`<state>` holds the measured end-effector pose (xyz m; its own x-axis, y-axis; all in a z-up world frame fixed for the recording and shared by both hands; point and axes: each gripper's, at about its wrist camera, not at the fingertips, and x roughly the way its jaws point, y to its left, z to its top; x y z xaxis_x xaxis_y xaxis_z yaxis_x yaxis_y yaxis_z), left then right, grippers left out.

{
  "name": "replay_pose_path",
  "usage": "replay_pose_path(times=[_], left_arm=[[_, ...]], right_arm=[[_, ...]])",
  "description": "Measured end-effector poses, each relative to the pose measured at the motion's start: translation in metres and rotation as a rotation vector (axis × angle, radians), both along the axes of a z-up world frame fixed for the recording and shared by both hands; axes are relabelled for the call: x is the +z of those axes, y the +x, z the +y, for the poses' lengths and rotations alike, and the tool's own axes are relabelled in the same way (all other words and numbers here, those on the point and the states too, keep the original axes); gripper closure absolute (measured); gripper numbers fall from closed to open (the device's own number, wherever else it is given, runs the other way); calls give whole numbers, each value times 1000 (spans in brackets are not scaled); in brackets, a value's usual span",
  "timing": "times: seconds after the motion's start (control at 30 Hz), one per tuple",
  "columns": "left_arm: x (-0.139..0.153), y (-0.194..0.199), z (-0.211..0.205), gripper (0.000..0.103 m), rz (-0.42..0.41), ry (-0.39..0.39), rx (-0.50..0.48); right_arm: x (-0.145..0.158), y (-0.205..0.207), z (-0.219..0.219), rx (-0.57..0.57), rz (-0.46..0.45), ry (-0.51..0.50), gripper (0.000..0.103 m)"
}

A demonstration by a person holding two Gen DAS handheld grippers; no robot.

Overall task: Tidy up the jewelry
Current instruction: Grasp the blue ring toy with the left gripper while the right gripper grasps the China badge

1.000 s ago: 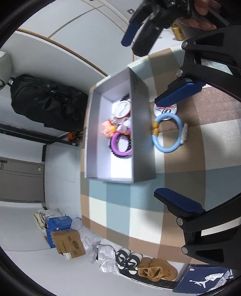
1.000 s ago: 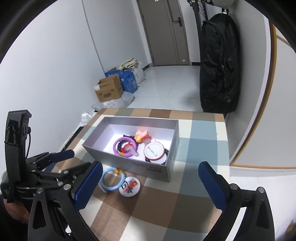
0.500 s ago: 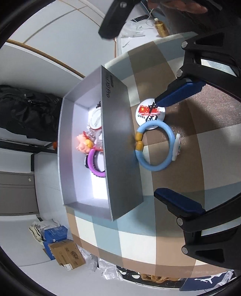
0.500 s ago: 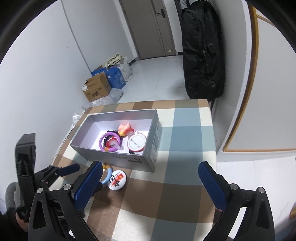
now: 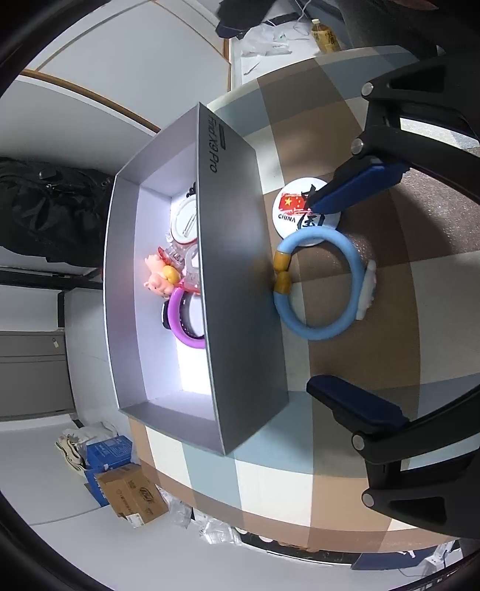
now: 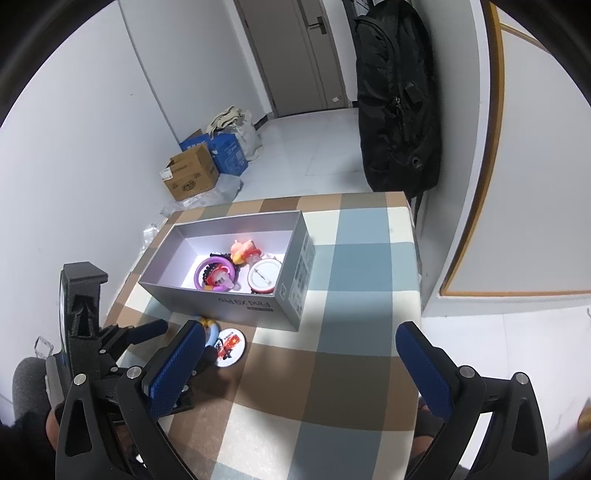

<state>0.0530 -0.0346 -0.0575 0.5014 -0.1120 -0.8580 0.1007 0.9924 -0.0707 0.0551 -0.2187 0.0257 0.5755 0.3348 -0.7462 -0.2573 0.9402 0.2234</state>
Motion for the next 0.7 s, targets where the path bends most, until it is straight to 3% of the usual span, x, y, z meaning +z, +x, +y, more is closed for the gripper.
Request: replay_pose_path(times=[0.07, 0.17, 0.53, 0.7], left_arm=[[0, 1, 2, 27, 10, -46, 1], [2, 5, 4, 45, 6, -51, 1], [3, 2, 8, 45, 21, -79, -41], [4, 4, 16, 45, 36, -136, -33]], right_arm=[[-1, -2, 1, 4, 6, -3, 0], [-2, -3, 3, 12, 4, -14, 0], [-4, -1, 8, 10, 10, -18, 0], [-6, 0, 11, 8, 14, -30, 0]])
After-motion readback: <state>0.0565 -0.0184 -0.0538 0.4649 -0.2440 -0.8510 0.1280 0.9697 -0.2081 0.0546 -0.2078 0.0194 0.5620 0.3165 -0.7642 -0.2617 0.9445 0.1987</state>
